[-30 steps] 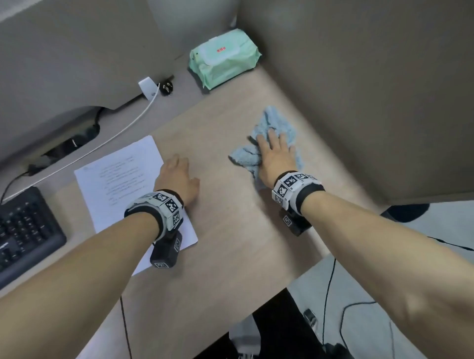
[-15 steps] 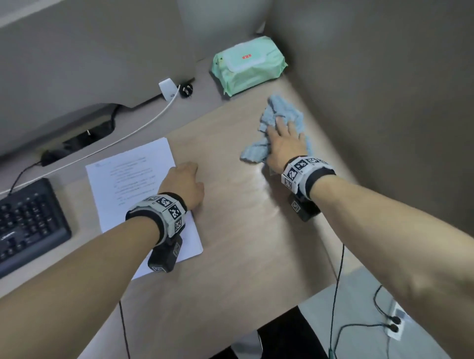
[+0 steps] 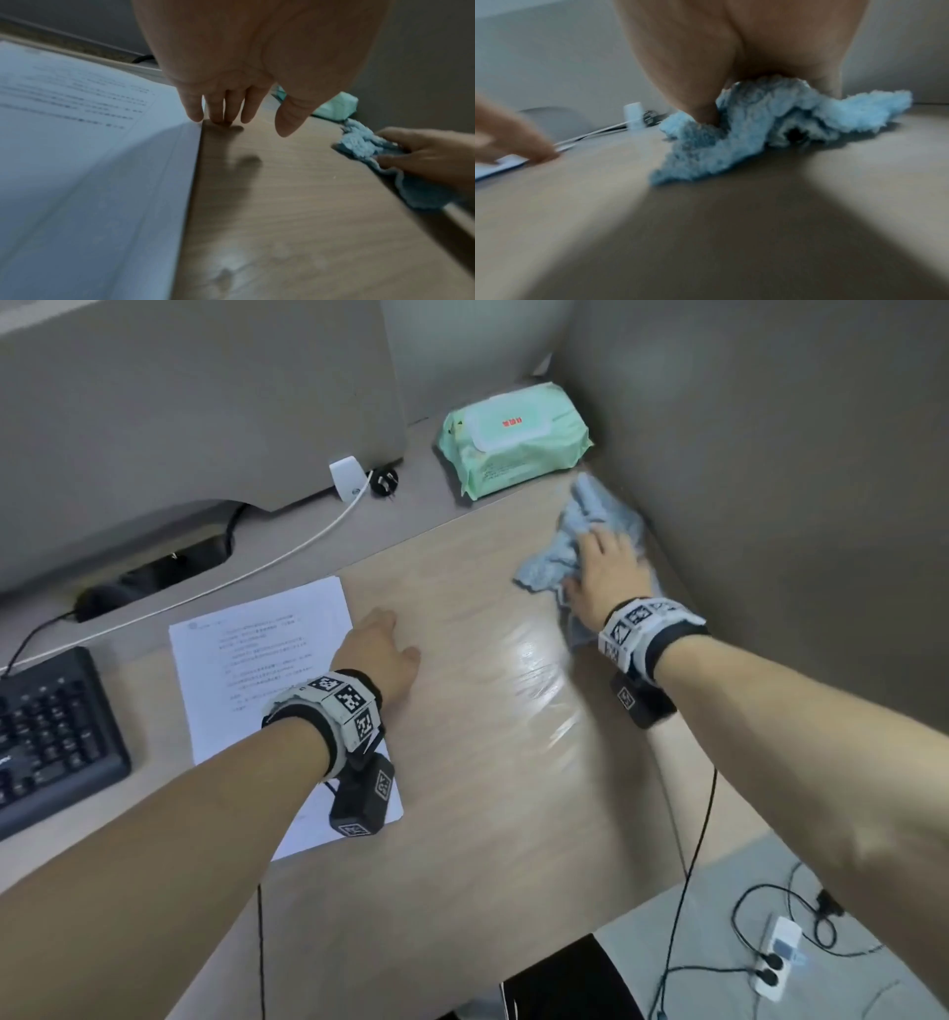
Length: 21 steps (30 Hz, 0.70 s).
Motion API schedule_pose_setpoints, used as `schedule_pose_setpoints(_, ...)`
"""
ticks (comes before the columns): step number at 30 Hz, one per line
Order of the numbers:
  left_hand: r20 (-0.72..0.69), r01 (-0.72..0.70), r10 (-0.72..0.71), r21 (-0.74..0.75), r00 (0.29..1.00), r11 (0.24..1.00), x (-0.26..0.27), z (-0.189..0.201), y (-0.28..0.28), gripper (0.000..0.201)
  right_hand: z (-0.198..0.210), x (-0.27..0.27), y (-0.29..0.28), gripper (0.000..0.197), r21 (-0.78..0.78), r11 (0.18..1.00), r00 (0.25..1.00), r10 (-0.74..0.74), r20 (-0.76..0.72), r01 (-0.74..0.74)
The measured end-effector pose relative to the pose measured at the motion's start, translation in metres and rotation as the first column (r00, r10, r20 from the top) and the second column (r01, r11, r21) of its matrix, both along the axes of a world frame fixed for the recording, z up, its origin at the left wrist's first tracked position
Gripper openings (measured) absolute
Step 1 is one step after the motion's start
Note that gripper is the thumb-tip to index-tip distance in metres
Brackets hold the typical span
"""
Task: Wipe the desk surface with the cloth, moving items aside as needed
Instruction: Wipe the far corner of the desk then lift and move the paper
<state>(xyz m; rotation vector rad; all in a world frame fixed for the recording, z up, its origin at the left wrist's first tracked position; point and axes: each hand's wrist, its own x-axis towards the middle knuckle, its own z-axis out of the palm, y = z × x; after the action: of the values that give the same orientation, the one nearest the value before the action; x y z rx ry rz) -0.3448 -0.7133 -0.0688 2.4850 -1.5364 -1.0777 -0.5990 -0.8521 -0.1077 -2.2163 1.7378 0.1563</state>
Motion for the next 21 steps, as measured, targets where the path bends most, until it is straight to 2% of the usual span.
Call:
schedule_pose_setpoints(1, -0.01, -0.017, 0.017, 0.007, 1.0, 1.0, -0.002, 0.0, -0.003, 0.057, 0.003, 0.003, -0.011, 0.061, 0.011, 0.999, 0.999, -0.042, 0.013, 0.042)
schedule_pose_setpoints(3, 0.0, -0.015, 0.015, 0.029, 1.0, 0.999, -0.006, -0.001, -0.007, 0.059, 0.007, 0.028, -0.013, 0.073, 0.029, 0.999, 1.0, -0.03, 0.011, 0.029)
schedule_pose_setpoints(5, 0.042, 0.013, -0.015, 0.045, 0.999, 0.999, -0.01, -0.003, -0.008, 0.055, 0.004, 0.06, 0.011, 0.07, 0.04, 0.99, 0.991, 0.137, -0.004, -0.137)
schedule_pose_setpoints(7, 0.101, 0.062, -0.069, 0.073, 0.992, 0.995, -0.014, -0.005, -0.009, 0.05, -0.002, 0.077, 0.044, 0.07, 0.039, 0.941, 0.942, 0.335, 0.014, -0.335)
schedule_pose_setpoints(9, 0.134, 0.078, -0.092, 0.107, 0.987, 0.991, -0.019, -0.005, -0.009, 0.051, -0.007, 0.069, 0.055, 0.068, 0.013, 0.921, 0.92, 0.389, 0.054, -0.39)
schedule_pose_setpoints(11, 0.147, 0.067, -0.084, 0.118, 0.986, 0.991, -0.023, -0.004, -0.011, 0.053, -0.011, 0.048, 0.04, 0.062, -0.011, 0.944, 0.943, 0.33, 0.047, -0.33)
schedule_pose_setpoints(14, 0.166, 0.058, -0.079, 0.126, 0.983, 0.99, -0.03, -0.004, -0.014, 0.056, -0.01, 0.005, 0.002, 0.068, 0.037, 0.985, 0.984, 0.168, -0.055, -0.166)
schedule_pose_setpoints(16, 0.183, 0.069, -0.094, 0.14, 0.979, 0.988, -0.033, -0.005, -0.013, 0.06, -0.007, -0.021, -0.014, 0.062, 0.039, 0.997, 0.996, 0.065, -0.057, -0.063)
schedule_pose_setpoints(18, 0.201, 0.085, -0.116, 0.152, 0.973, 0.985, -0.034, -0.008, -0.01, 0.064, -0.004, -0.035, -0.013, 0.056, 0.037, 0.999, 0.999, -0.009, -0.033, 0.01)
schedule_pose_setpoints(21, 0.215, 0.108, -0.142, 0.162, 0.966, 0.981, -0.033, -0.012, -0.009, 0.068, -0.001, -0.041, 0.012, 0.058, 0.064, 0.992, 0.993, -0.104, -0.049, 0.107)
